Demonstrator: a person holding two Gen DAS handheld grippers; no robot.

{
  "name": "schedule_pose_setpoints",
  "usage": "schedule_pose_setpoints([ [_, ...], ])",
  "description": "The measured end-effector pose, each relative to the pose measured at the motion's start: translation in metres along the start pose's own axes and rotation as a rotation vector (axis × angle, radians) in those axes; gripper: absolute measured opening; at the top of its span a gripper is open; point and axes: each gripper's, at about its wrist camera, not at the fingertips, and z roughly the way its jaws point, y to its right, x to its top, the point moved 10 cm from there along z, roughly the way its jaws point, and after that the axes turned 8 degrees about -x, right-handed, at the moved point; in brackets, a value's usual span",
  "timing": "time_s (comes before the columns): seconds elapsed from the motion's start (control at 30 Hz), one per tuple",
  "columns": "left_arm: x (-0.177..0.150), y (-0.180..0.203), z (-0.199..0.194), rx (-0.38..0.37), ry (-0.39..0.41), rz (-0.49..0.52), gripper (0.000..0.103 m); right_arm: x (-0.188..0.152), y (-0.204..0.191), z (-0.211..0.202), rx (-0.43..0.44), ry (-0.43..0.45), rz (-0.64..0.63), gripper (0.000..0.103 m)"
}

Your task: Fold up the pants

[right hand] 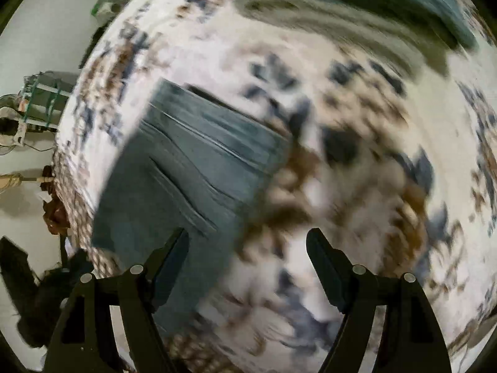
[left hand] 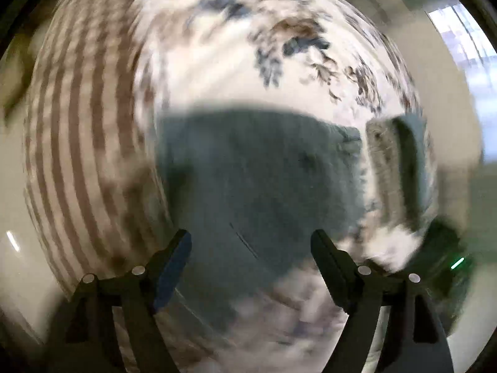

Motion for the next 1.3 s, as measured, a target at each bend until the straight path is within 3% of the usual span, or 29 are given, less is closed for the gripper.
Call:
schedule_pose_setpoints([
  [0.13,-0.062,-0.006,0.037,-0.12,-0.057,-0.314,0.078,-0.022,0.029,0.003,0.045,-0.018,0.007,0.08],
  [0.23,-0.085,-0.026,0.066,-0.167,-0.052,-0.526,0.076,-0.03,0.039,0.004,0.094,-0.025,0.013,0.08],
  [0.37,-0.085,-0.043,0.087,-0.213,0.007,-0.678,0.076,-0.028,0.032,0.013,0.181,-0.056,0.026,0.08],
  [0.57,-0.055,-0.064,0.091,-0.191,0.104,-0.821,0.074,-0.001,0.011,0.046,0.276,-0.062,0.07,0.08],
  [0.63,-0.046,-0.066,0.093,-0.16,0.117,-0.846,0.065,0.014,0.002,0.059,0.292,-0.058,0.078,0.08],
  [0.73,-0.034,-0.063,0.09,-0.121,0.137,-0.822,0.047,0.034,-0.004,0.083,0.311,-0.067,0.12,0.08],
  [0.77,-0.032,-0.061,0.088,-0.111,0.144,-0.81,0.032,0.039,-0.008,0.09,0.34,-0.072,0.138,0.08],
  [0.8,-0.03,-0.058,0.087,-0.093,0.145,-0.793,0.024,0.044,-0.011,0.097,0.368,-0.073,0.163,0.08],
  [0.83,-0.026,-0.055,0.085,-0.095,0.142,-0.779,0.023,0.047,-0.012,0.101,0.381,-0.063,0.184,0.079],
  [0.87,-0.022,-0.054,0.082,-0.093,0.136,-0.766,0.021,0.05,-0.013,0.102,0.403,-0.041,0.208,0.067],
  [0.9,-0.018,-0.053,0.08,-0.09,0.131,-0.75,0.02,0.052,-0.016,0.101,0.422,-0.017,0.217,0.043],
  [1.0,-0.002,-0.046,0.068,-0.094,0.112,-0.659,0.017,0.048,-0.021,0.089,0.402,0.046,0.235,0.04],
  [1.13,0.018,-0.036,0.042,-0.093,0.066,-0.453,0.017,0.032,-0.02,0.065,0.457,0.067,0.307,0.037],
  [1.3,0.023,-0.043,0.027,-0.094,-0.009,-0.277,0.017,-0.03,-0.014,0.044,0.481,0.039,0.358,0.036],
])
